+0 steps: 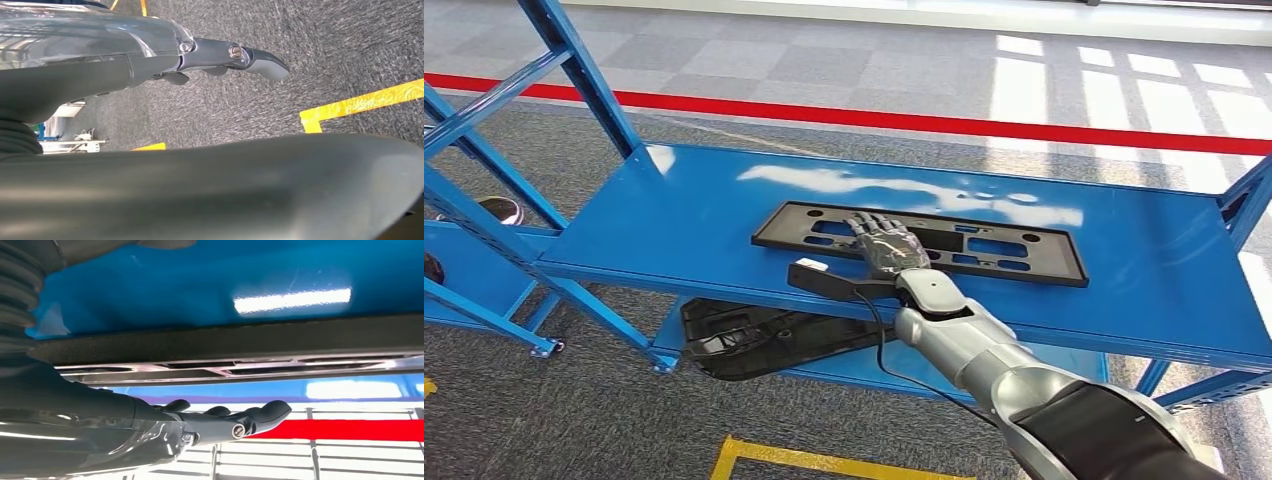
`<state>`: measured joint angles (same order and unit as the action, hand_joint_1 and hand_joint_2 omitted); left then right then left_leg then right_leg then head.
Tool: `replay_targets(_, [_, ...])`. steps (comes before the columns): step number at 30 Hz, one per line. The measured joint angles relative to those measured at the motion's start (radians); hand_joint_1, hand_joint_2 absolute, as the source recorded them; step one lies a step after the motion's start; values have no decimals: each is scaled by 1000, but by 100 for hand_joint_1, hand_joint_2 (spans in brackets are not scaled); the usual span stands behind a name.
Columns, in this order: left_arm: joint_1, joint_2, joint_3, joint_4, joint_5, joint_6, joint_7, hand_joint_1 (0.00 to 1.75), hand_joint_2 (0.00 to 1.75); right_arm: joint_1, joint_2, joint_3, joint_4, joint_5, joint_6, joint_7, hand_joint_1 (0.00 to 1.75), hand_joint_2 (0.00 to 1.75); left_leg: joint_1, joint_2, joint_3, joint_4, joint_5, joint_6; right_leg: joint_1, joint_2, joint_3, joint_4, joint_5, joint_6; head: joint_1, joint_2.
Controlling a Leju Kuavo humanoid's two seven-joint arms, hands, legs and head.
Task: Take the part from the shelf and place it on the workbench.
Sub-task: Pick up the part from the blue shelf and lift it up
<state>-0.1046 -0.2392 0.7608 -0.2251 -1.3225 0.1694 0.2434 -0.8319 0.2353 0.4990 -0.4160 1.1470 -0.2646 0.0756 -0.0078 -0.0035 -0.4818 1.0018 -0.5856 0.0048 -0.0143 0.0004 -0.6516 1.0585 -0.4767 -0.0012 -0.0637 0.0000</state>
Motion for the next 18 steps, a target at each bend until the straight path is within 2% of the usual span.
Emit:
replay_targets(1, [1, 0, 0, 0, 0, 0, -1, 0, 0, 2, 0, 0, 0, 0, -5, -3, 175, 175, 0, 0, 0, 0, 0, 0, 0, 0, 0, 0, 0, 0, 0, 0])
replay_targets(18, [7, 0, 2, 0, 1, 0, -14, 0, 0, 44, -8, 0, -31, 10, -76, -9, 175, 175, 0, 0, 1, 0, 0, 0, 0, 0, 1, 0, 0, 0, 0, 0])
